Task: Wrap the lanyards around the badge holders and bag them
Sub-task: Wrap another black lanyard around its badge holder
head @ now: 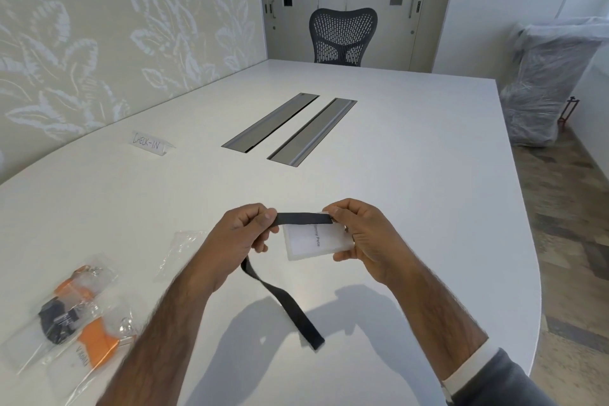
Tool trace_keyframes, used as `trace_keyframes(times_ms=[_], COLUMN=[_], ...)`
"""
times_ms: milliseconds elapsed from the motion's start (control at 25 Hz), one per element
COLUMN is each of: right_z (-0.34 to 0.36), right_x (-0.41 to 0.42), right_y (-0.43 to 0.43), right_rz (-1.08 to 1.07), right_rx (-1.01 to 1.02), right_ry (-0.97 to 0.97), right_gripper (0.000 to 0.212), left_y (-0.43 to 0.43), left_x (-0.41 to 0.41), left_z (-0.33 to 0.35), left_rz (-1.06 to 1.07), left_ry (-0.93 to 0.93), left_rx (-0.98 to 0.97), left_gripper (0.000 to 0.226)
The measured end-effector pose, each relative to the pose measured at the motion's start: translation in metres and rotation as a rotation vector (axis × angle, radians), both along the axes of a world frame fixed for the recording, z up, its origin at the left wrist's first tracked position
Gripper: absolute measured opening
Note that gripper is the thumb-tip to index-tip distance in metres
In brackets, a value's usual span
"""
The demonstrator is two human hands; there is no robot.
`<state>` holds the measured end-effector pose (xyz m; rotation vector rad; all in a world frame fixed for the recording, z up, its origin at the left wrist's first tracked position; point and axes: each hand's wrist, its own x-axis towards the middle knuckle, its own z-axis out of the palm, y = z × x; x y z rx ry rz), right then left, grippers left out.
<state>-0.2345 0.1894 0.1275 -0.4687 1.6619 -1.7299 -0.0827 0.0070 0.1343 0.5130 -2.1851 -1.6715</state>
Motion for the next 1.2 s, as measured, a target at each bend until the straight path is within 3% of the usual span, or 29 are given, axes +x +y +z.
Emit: trace_keyframes(times_ms=[200, 360, 640, 880, 1000, 1120, 1200], right_z=[-0.005, -0.003, -0.001, 0.006, 0.014, 0.015, 0.011], right_x=[0.006, 0.003, -0.001, 0.012, 0.013, 0.014, 0.016], right_y=[-0.007, -0.004, 0.005, 0.004, -0.003, -0.007, -0.011], right_rz=[-0.004, 0.018, 0.237, 0.47, 0.333, 0.169, 0.078], right_rx=[0.05, -0.041, -0.067, -0.038, -0.105, -0.092, -0.147], right_ry=[0.024, -0.09, -0.145, -0.025, 0.023, 0.09, 0.033], right_gripper=[0.022, 0.023, 0.028, 0.023, 0.02, 0.015, 0.012], left_y=[0.007, 0.01, -0.008, -0.015, -0.012, 0.012, 0.042], left_x=[-0.01, -0.012, -0.014, -0.029, -0.029, -0.024, -0.027], left_z=[0.002, 0.001, 0.004, 0.008, -0.029, -0.063, -0.072], left_rz=[0.055, 0.09, 0.141, 0.061, 0.035, 0.051, 0.186], left_ry=[0.033, -0.054, 0.027, 0.049, 0.026, -0.061, -0.046], left_rx=[0.088, -0.025, -0.059, 0.012, 0.242, 0.157, 0.119], left_gripper=[0.038, 0.031, 0.033, 0.028, 0.014, 0.008, 0.029])
